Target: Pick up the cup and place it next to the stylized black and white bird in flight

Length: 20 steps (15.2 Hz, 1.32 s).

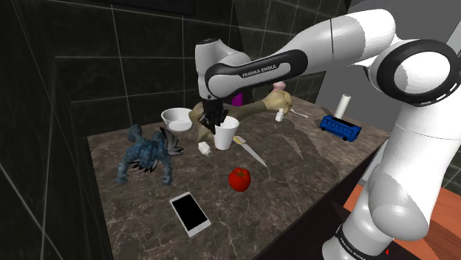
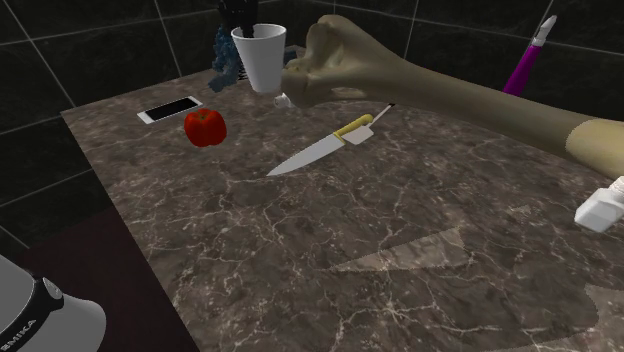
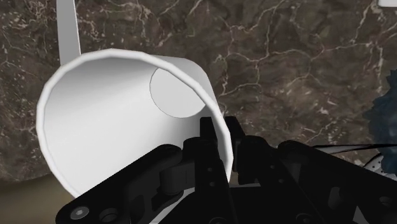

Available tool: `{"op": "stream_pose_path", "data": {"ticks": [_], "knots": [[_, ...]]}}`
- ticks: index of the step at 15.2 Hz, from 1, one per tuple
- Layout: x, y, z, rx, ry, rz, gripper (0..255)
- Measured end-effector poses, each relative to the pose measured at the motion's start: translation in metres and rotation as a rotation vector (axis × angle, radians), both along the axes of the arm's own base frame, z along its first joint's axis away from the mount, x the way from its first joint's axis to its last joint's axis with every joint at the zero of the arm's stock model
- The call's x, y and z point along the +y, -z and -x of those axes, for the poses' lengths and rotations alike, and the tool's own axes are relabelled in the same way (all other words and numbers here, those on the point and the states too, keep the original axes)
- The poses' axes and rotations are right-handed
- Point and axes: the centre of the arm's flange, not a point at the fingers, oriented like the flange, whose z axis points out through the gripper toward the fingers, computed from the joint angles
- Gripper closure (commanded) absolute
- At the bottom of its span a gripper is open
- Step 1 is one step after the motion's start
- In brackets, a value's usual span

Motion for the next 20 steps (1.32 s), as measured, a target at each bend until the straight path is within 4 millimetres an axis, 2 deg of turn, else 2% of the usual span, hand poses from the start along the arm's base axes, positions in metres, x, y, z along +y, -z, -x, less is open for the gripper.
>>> {"op": "stream_pose_path", "data": {"ticks": [15, 20], "knots": [[0.001, 0.076, 0.001, -0.002, -0.002, -0.001, 255], [0.002, 0.080, 0.001, -0.003, -0.004, -0.002, 255]]}}
